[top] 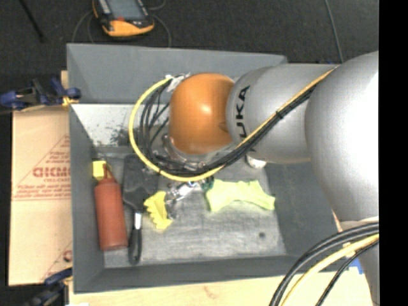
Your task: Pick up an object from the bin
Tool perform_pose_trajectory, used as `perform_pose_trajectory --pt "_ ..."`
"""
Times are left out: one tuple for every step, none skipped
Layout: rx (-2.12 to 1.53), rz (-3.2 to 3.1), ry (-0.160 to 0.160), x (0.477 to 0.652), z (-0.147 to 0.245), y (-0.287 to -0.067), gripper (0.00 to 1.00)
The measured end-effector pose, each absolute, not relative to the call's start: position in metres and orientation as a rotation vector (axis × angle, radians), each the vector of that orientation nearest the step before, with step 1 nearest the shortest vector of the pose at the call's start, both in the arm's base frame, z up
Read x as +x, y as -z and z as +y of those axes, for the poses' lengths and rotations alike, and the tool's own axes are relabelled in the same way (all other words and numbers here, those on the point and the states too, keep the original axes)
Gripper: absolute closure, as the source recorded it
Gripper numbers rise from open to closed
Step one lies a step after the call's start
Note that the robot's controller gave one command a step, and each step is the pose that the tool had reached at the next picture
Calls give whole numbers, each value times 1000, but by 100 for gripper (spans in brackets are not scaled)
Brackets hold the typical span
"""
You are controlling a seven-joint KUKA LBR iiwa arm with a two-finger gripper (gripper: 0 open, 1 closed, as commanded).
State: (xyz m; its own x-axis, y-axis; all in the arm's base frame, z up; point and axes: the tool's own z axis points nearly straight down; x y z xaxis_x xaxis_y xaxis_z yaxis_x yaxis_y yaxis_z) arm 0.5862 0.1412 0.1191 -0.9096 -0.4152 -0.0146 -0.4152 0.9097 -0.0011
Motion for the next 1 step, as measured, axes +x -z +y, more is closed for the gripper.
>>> perform_pose_trajectory --pt "-723 3015 7 587 136 -89 100"
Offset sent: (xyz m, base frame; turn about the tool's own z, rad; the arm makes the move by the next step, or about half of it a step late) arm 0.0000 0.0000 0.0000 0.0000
